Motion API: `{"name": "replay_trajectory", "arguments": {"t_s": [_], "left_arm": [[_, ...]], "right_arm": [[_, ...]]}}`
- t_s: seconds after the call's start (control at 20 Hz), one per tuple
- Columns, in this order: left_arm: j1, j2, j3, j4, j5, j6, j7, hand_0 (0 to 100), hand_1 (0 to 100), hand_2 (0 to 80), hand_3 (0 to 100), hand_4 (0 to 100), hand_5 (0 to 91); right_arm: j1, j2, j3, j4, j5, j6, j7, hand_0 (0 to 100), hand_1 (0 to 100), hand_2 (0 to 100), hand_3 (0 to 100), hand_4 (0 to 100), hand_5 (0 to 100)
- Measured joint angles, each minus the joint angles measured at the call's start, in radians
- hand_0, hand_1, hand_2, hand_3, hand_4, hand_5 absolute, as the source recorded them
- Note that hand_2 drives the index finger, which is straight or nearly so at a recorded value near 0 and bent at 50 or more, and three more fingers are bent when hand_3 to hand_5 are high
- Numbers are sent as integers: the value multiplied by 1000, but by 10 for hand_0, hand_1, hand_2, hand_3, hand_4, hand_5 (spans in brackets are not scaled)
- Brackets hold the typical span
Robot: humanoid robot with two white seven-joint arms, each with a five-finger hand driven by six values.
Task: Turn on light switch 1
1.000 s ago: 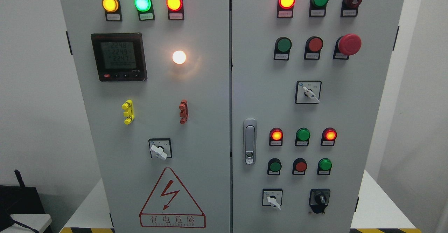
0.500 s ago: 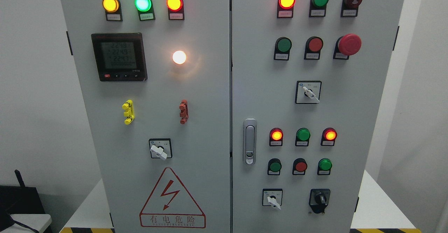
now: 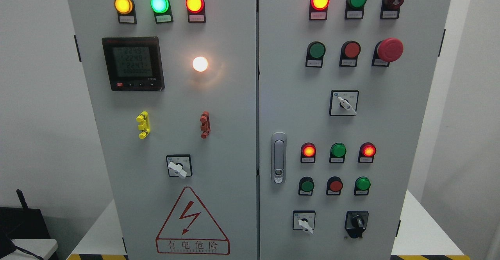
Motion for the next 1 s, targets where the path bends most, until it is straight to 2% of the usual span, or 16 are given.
{"name": "replay_trajectory", "arguments": {"t_s": [0.3, 1.0], "left_arm": [[-35, -25, -82, 116, -3, 63, -25, 357, 93, 0, 0, 6, 0], [-56, -57, -177, 234, 4, 77, -27, 384, 50, 0, 0, 0, 0]], "right_arm": [[0, 0, 0, 0, 0, 0, 0, 120, 389, 0, 0, 0, 0], [0, 0, 0, 0, 0, 0, 0, 120, 389, 0, 0, 0, 0]]}}
